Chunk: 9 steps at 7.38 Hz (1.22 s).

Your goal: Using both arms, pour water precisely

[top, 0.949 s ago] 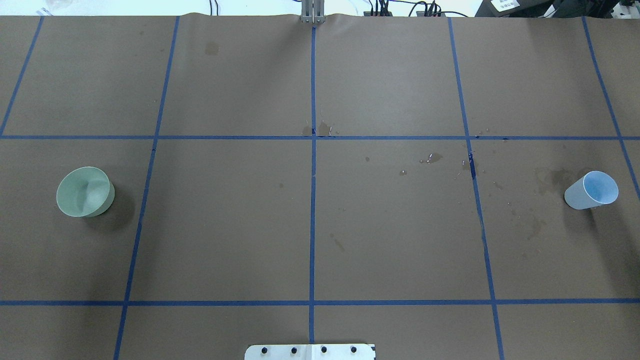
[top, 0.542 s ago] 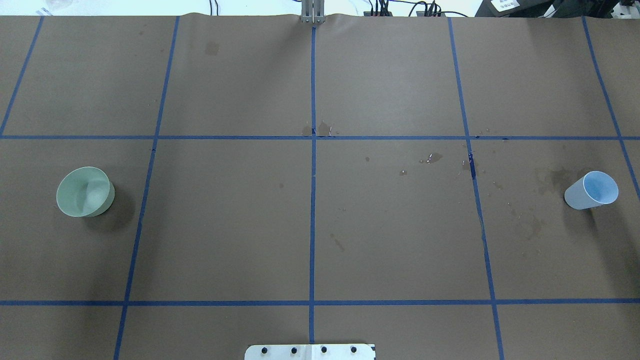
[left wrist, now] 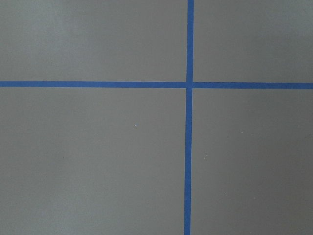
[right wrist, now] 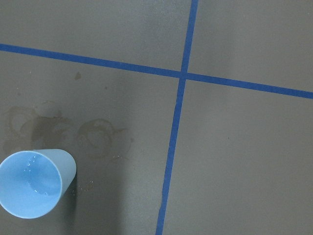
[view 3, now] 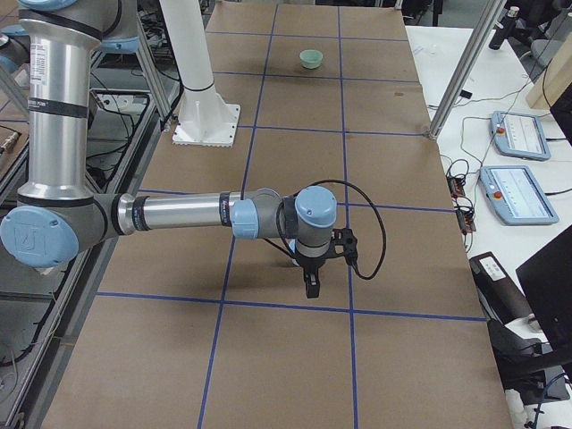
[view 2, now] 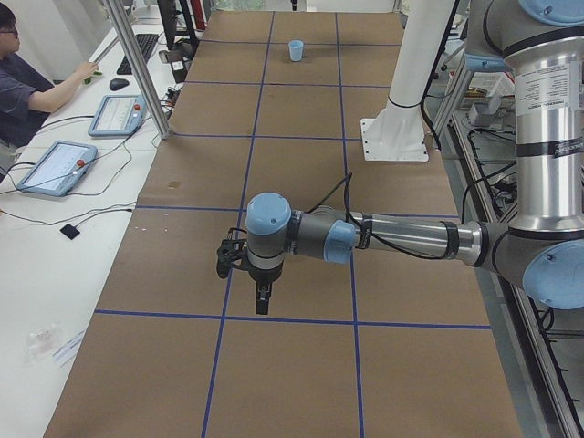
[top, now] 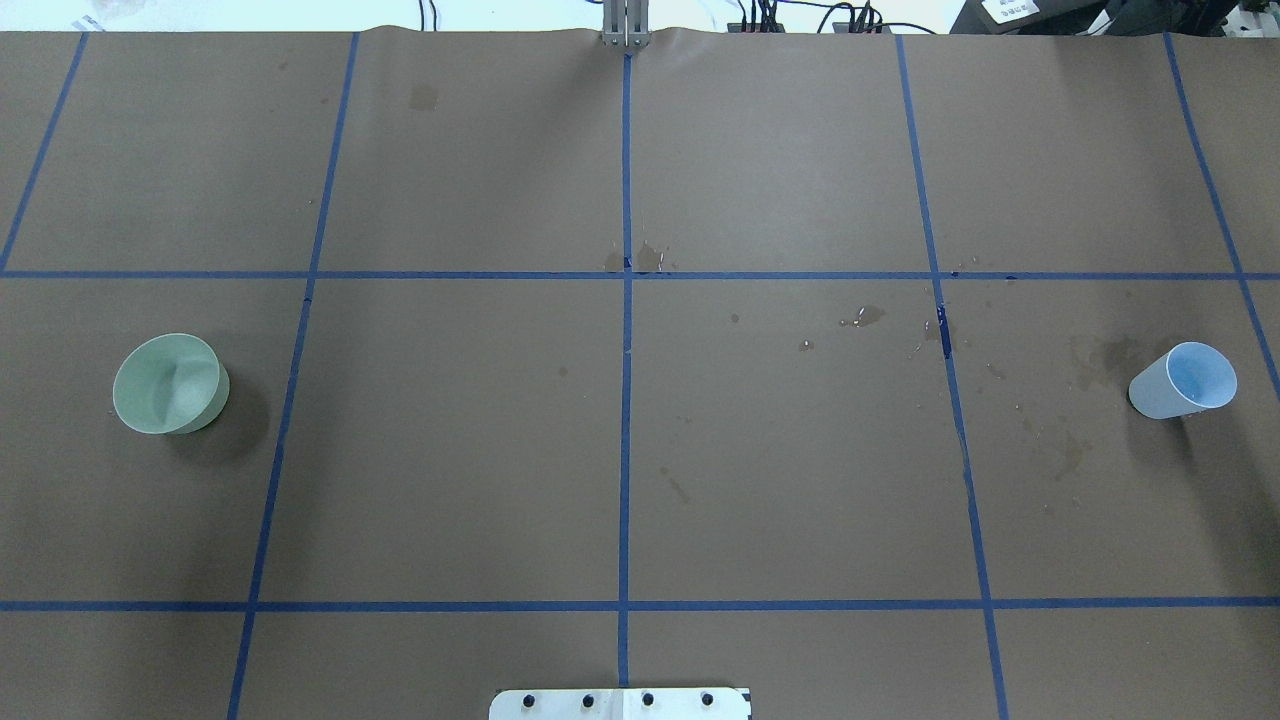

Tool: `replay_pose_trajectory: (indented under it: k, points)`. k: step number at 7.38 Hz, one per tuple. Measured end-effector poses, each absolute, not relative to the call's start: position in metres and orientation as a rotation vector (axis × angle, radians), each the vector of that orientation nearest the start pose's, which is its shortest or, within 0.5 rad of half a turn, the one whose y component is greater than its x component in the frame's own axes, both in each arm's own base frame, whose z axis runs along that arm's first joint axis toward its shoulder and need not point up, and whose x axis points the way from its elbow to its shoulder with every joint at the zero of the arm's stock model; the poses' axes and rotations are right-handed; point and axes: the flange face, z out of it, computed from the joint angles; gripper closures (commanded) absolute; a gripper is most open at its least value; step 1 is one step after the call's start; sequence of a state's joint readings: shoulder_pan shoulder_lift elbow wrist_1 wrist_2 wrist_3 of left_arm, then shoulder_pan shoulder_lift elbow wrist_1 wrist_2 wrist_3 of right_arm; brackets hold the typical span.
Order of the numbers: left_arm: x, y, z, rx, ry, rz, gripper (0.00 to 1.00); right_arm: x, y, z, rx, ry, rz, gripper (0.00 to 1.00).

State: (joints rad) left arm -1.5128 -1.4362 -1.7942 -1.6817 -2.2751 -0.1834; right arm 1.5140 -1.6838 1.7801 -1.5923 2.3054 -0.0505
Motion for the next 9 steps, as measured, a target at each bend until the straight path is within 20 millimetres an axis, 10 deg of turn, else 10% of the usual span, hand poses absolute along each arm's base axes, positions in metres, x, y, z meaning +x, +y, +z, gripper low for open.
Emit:
replay_pose_trajectory:
  k: [9]
  points:
    - [0.213,-0.45,0.552,0.07,0.858,-0.245,0.0,0.041,-0.456,0.606,0.085,-0.734,-0.137,0.0]
